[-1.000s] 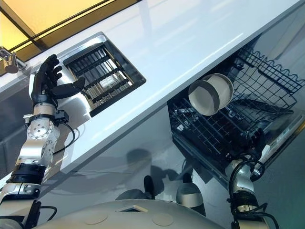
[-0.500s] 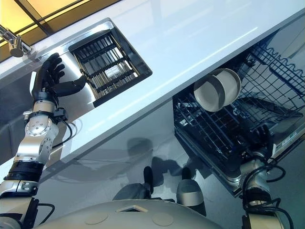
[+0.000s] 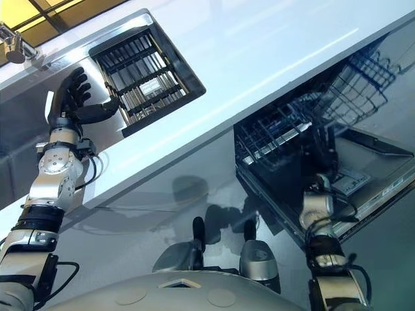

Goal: Pick up plates and place into dishwasher.

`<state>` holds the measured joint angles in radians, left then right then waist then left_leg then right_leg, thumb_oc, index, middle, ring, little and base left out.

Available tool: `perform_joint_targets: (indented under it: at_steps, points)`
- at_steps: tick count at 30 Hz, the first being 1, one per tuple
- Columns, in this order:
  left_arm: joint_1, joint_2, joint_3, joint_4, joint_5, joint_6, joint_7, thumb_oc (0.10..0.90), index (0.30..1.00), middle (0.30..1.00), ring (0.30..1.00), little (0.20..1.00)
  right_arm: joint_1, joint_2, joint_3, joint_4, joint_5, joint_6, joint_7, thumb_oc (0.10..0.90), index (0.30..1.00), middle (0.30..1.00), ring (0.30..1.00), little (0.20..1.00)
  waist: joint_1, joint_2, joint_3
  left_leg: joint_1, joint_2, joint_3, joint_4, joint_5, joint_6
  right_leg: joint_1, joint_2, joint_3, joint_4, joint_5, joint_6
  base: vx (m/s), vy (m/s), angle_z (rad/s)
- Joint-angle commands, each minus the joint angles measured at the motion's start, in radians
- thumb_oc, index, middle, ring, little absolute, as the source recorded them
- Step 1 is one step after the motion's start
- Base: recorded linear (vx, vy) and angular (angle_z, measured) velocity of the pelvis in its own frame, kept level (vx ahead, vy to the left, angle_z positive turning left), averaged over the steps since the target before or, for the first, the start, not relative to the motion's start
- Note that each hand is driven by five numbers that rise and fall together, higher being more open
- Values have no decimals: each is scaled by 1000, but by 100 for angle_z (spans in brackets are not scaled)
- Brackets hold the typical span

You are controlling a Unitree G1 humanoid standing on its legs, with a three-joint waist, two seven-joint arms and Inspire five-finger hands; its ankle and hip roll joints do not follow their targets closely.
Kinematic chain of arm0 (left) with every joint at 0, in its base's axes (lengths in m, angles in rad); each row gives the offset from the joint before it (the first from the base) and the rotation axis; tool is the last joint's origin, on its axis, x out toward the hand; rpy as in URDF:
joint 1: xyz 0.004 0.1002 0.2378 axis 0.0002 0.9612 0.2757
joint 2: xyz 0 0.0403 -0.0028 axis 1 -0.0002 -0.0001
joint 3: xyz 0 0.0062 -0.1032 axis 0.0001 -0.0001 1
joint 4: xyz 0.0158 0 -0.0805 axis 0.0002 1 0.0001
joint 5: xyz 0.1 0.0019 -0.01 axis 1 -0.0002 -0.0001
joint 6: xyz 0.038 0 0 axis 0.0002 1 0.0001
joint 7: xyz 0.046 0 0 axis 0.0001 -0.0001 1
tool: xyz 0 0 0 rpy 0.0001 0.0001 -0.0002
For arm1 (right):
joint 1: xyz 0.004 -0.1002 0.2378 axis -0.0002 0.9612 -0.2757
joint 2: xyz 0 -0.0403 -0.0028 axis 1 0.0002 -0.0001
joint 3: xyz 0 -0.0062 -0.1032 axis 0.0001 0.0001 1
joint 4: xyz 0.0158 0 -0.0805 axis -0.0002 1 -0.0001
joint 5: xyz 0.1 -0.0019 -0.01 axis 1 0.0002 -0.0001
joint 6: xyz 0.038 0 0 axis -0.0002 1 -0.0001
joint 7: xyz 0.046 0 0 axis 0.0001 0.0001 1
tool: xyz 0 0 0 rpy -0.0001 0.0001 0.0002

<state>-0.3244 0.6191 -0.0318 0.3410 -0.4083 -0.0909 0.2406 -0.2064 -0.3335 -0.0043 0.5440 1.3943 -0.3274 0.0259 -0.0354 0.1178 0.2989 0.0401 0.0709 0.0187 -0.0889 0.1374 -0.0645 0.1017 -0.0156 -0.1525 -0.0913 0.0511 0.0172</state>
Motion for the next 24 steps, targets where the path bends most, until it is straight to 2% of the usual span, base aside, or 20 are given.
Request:
perform_joint_targets:
  at_steps: [1, 3, 4, 7, 10, 12, 16, 24]
  points:
    - [-152, 48, -20, -5, 38, -115, 44, 800, 900, 900, 900, 900, -459, 139, 249, -408, -195, -56, 194, 800, 900, 900, 900, 900, 63, -42, -73, -28, -105, -4, 102, -127, 44, -35, 24, -7, 83, -94, -3, 45, 10, 4]
    - [-155, 46, -26, 10, 36, -123, 36, 800, 900, 900, 900, 900, -489, 132, 250, -422, -265, -96, 135, 800, 900, 900, 900, 900, 68, -44, -79, -28, -105, -6, 102, -127, 43, -34, 23, -7, 83, -94, -2, 47, 15, 1]
    - [-161, 42, -32, 24, 36, -128, 30, 800, 900, 900, 900, 900, -507, 125, 249, -432, -359, -124, 68, 800, 900, 900, 900, 900, 70, -45, -85, -26, -107, -9, 100, -126, 43, -33, 22, -7, 83, -94, -2, 47, 19, 0]
    - [-167, 39, -42, 41, 36, -133, 19, 800, 900, 900, 900, 900, -524, 104, 238, -417, -479, -150, -29, 800, 900, 900, 900, 900, 70, -46, -93, -18, -110, -12, 93, -126, 45, -33, 22, -5, 82, -92, -1, 37, 19, 6]
    - [-154, 27, -37, 35, 43, -135, 12, 800, 900, 900, 900, 900, -495, 79, 210, -396, -663, -137, -166, 800, 900, 900, 900, 900, 63, -46, -100, -6, -114, -16, 78, -126, 49, -34, 23, 3, 78, -86, 2, 18, 16, 12]
    - [-140, 27, -30, 21, 42, -134, 13, 800, 900, 900, 900, 900, -465, 54, 188, -372, -738, -126, -233, 800, 900, 900, 900, 900, 57, -46, -100, -1, -116, -15, 71, -126, 51, -35, 23, 10, 74, -83, 5, -10, 21, 11]
    - [-72, 18, 4, -35, 52, -132, 16, 800, 900, 900, 900, 900, -326, -12, 114, -311, -868, -98, -351, 800, 900, 900, 900, 900, 34, -44, -103, 17, -117, -7, 51, -126, 56, -38, 27, 30, 79, -81, 11, -11, 36, 9]
    - [88, 2, 102, -159, 65, -119, 28, 800, 900, 900, 900, 900, 44, -108, -38, -246, -1161, -127, -505, 800, 900, 900, 900, 900, -40, -33, -99, 53, -118, 23, 14, -128, 73, -47, 29, 78, 116, -94, 27, -21, 66, 4]
